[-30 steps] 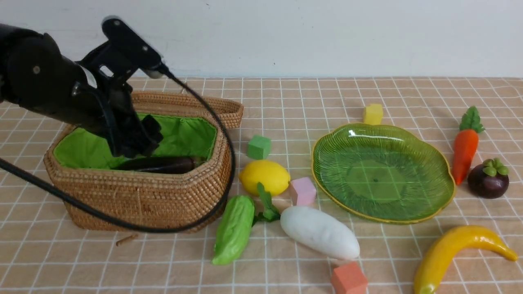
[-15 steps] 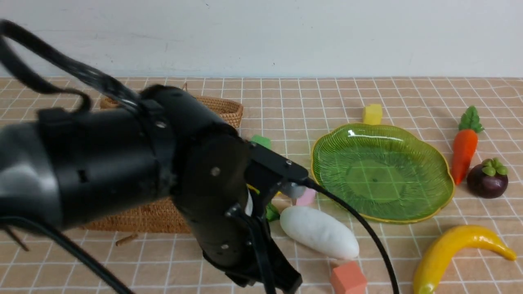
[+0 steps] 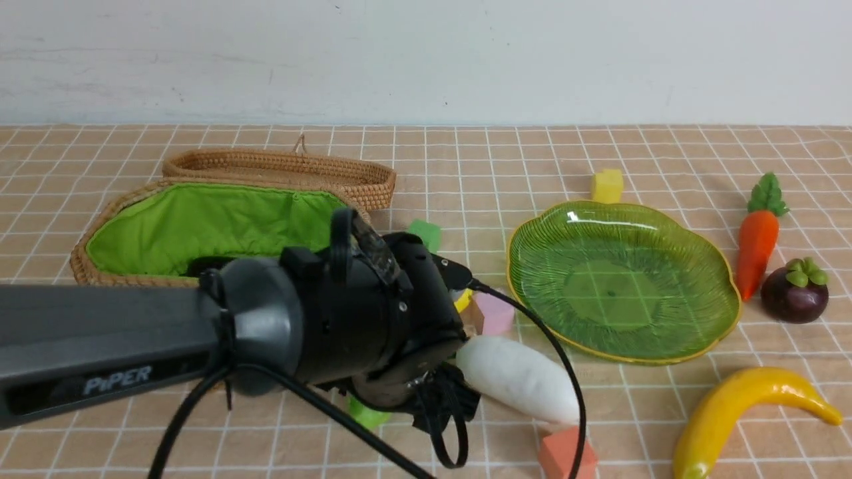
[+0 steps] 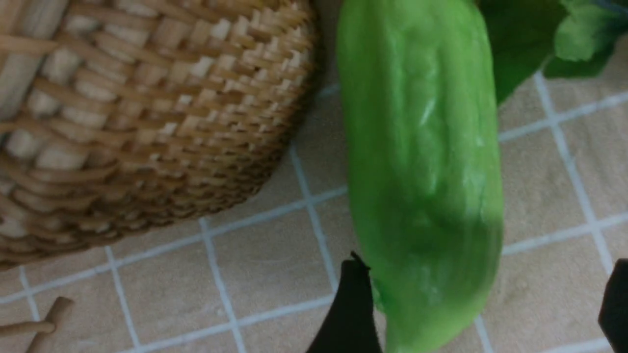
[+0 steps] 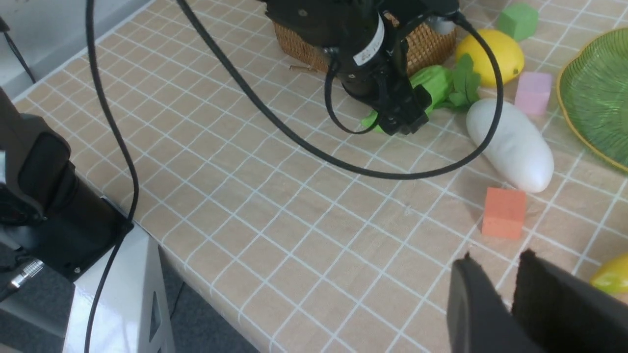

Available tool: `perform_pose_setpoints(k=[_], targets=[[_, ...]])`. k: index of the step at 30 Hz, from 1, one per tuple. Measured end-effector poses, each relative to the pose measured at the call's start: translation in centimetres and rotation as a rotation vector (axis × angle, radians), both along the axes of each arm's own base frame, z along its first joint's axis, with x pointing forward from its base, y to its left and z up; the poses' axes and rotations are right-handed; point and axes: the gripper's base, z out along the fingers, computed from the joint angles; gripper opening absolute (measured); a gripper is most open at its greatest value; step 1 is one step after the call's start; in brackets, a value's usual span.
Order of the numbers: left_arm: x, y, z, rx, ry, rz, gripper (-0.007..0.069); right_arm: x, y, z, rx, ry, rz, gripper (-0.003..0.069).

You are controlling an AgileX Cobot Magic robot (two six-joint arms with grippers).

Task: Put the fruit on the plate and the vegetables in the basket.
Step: Take a chayote with your left arm and place it on the basket on the left.

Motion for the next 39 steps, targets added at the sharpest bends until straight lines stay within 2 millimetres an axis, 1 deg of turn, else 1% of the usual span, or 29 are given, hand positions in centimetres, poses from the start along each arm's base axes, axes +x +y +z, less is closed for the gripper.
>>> perform_pose_setpoints(k=[4,6,7,9,10,12,19,23,25,28,30,31,33,35,36,37,39], targets=[[0.6,-0.1,-1.4,0.041,-0.021,0.009,0.0555,0.0,0.0,0.0,-0.003,0.001,0.003,0.0158],[0.7,-0.2,-1.8,0.045,-0.026,0.017,0.0543,0.0,0.0,-0.1,-0.005,0.004,0.005,0.0159],[0.9,-0.2,-2.3,0.052,-0.029,0.025,0.0524,-0.1,0.0,-0.1,-0.007,0.007,0.006,0.0160],[1.0,-0.3,-2.6,0.051,-0.026,0.034,0.0498,-0.1,0.0,-0.1,-0.010,0.010,0.008,0.0161],[1.0,-0.4,-3.1,0.056,-0.018,0.043,0.0446,-0.1,0.0,-0.2,-0.013,0.015,0.012,0.0162],[1.0,-0.4,-3.3,0.060,-0.014,0.047,0.0409,-0.2,0.0,-0.2,-0.016,0.018,0.014,0.0162],[1.0,-0.4,-3.3,0.057,-0.005,0.058,0.0407,-0.2,0.0,-0.2,-0.020,0.024,0.018,0.0162],[0.2,-0.5,-2.7,0.058,0.022,0.057,0.0407,-0.2,0.0,-0.2,-0.020,0.024,0.018,0.0165],[-1.4,-1.1,-1.1,0.049,0.042,0.012,0.0405,-0.2,0.0,-0.2,-0.018,0.022,0.017,0.0167],[-3.6,-1.6,2.4,0.019,0.009,-0.089,0.0405,-0.1,0.0,-0.1,-0.009,0.008,0.008,0.0169],[-5.0,-1.2,5.7,0.002,-0.046,-0.194,0.0405,0.1,0.0,0.1,0.006,-0.013,-0.006,0.0171],[-5.3,-0.8,6.9,0.007,-0.072,-0.239,0.0405,0.2,0.0,0.2,0.016,-0.026,-0.015,0.0172],[-5.4,0.6,9.4,0.056,-0.146,-0.372,0.0405,0.4,0.0,0.5,0.033,-0.051,-0.030,0.0174],[-4.9,2.8,11.9,0.129,-0.224,-0.489,0.0405,0.6,-0.1,0.8,0.047,-0.096,-0.046,0.0176],[-4.4,4.0,12.8,0.155,-0.255,-0.515,0.0402,0.7,-0.1,0.9,0.049,-0.110,-0.050,0.0177],[-3.8,5.3,13.6,0.198,-0.287,-0.559,0.0402,0.8,-0.2,1.2,0.055,-0.144,-0.059,0.0177],[-2.3,7.8,14.4,0.260,-0.309,-0.586,0.0402,1.0,-0.2,1.5,0.063,-0.187,-0.072,0.0180]])
